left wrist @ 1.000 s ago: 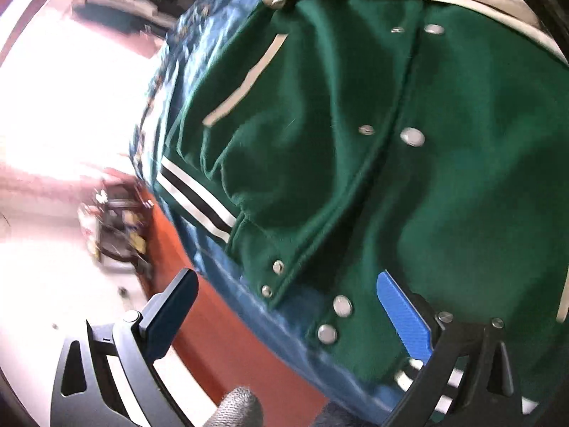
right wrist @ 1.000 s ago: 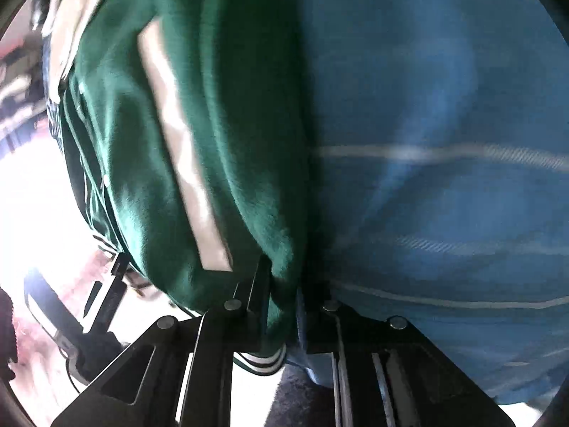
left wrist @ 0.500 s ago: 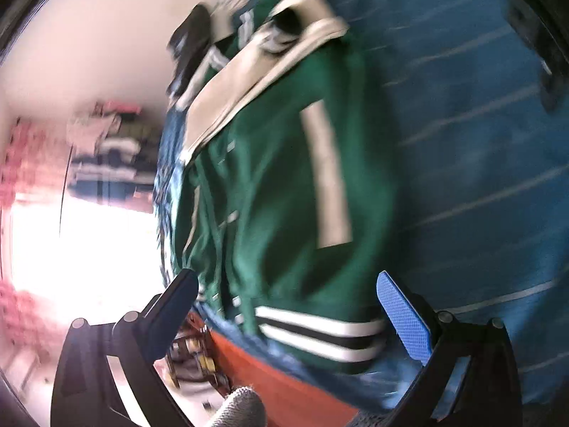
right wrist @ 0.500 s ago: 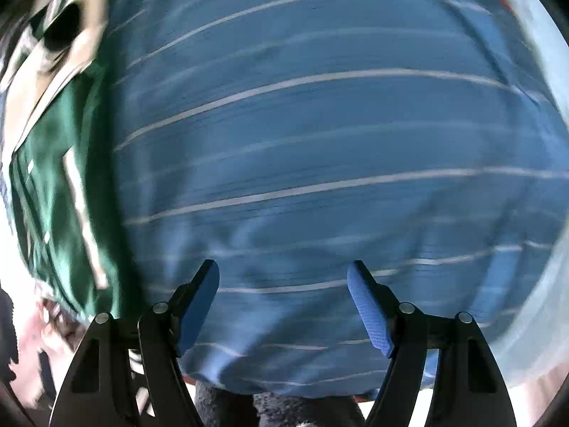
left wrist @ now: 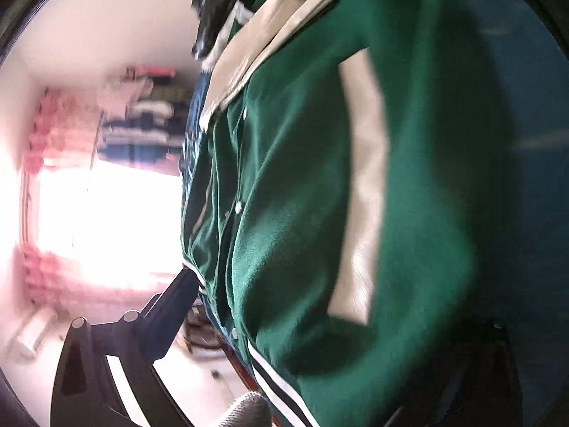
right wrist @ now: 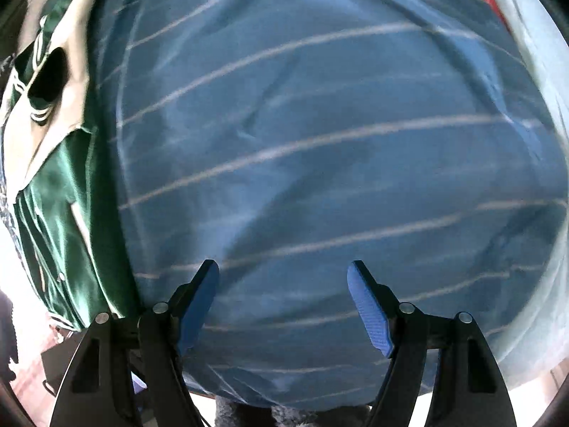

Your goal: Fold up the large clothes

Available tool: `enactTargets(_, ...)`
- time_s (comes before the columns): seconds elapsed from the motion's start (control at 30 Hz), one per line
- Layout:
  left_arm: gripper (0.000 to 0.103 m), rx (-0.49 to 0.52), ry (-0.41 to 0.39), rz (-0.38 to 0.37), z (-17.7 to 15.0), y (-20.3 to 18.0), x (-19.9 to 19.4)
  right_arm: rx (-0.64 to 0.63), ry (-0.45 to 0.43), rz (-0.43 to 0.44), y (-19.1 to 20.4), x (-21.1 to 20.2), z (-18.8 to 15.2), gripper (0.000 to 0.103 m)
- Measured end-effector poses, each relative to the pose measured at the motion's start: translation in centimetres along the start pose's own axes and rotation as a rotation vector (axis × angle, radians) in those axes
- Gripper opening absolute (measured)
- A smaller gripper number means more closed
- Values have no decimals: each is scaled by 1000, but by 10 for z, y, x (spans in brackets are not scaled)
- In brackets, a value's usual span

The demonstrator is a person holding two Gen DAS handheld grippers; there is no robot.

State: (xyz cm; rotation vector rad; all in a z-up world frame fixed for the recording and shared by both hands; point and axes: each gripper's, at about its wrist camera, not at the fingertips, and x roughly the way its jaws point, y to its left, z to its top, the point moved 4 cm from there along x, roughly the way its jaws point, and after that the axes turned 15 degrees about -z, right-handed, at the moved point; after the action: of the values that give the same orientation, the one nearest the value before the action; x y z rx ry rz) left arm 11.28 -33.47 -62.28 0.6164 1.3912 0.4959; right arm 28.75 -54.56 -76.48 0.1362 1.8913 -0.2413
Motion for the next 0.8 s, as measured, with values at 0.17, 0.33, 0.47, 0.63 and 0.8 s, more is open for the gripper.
enactTargets(0.17,94,-88,-7,-64,12,36,2,-66,-67,180,12,-24,78,76)
enactTargets(0.33,29,-144,-46,-232,23,62,-9,-132,-183,535,79,-55,146,88)
enactTargets(0.47,19,-176,-46,-300,33,81,-11,-154,-147,732,142,-66,188,88)
enactTargets(0.63,18,-202,-54,-355,37,91,-11,-107,-63,733,192,-47,222,92)
enactTargets(0.8,17,-206,-74,-443,33,109,-11,-35,-69,661,233,-41,212,24)
